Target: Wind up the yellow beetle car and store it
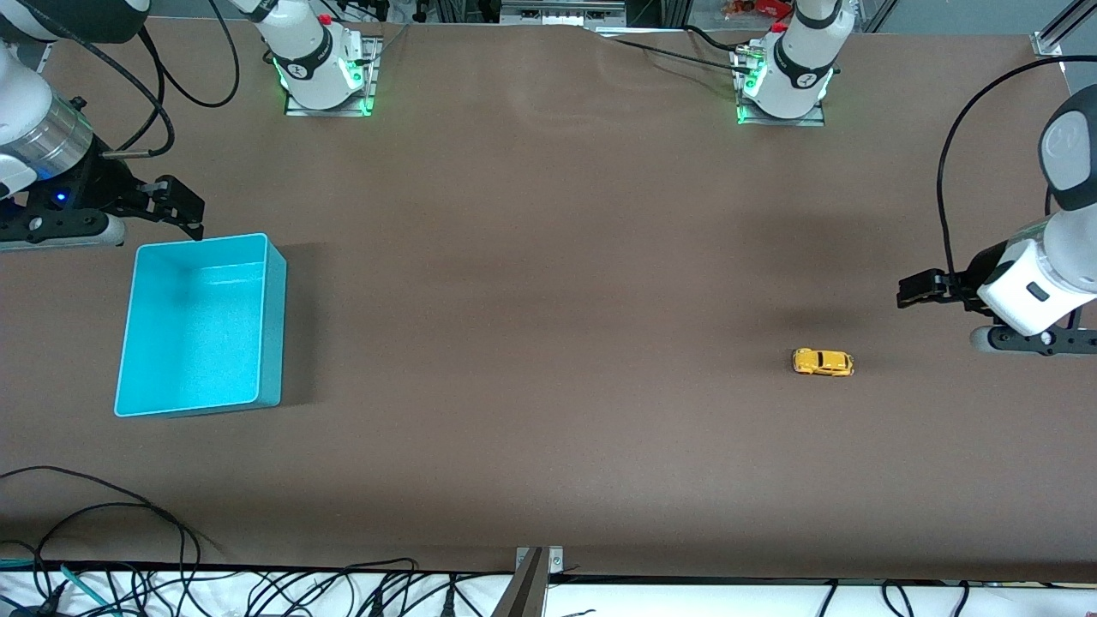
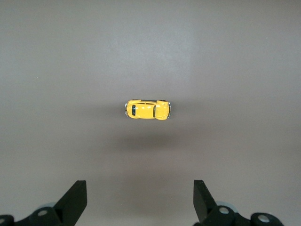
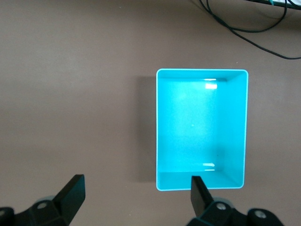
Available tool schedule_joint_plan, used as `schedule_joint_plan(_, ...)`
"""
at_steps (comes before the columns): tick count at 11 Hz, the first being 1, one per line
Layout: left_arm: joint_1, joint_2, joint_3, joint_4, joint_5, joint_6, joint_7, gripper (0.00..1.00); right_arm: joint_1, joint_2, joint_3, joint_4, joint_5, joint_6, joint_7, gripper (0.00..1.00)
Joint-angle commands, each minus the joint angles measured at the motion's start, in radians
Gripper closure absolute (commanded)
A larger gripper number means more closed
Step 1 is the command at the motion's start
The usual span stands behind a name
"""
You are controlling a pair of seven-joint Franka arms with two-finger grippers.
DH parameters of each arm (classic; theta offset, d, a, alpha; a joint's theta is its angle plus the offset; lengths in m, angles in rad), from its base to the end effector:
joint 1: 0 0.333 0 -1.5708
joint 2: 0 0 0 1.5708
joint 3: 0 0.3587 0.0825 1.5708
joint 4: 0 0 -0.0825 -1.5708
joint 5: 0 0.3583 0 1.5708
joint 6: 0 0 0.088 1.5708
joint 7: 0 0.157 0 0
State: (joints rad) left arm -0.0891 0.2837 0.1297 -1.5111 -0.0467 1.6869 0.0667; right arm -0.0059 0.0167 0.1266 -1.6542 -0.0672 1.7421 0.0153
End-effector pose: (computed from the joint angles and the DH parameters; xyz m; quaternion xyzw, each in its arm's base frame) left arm 0.6176 0.0094 0.4908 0.9985 -0.0107 -0.0524 0.0076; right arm 0.5494 0.0566 0.5866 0.9972 0.0571 0.0378 0.0297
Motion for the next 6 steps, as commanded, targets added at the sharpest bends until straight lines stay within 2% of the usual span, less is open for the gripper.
schedule_joint_plan(1, 0.009, -0.05, -0.004, -0.079, -0.021, 0.025, 0.022, 0.0, -0.002, -0.003, -0.007, 0.011, 0.012, -0.027, 0.003, 0.0)
schedule_joint_plan(2, 0.009, -0.07, -0.004, -0.107, -0.018, 0.043, 0.022, 0.01, 0.0, -0.001, -0.007, 0.017, 0.01, -0.029, 0.009, 0.0)
schedule_joint_plan(4, 0.009, -0.173, -0.005, -0.281, -0.018, 0.191, 0.022, 0.0, 0.0, -0.001, -0.007, 0.024, 0.01, -0.029, 0.011, 0.0)
schedule_joint_plan(6, 0.008, -0.176, -0.005, -0.29, -0.018, 0.205, 0.024, 0.0, -0.002, 0.0, -0.009, 0.025, 0.01, -0.029, 0.012, 0.0)
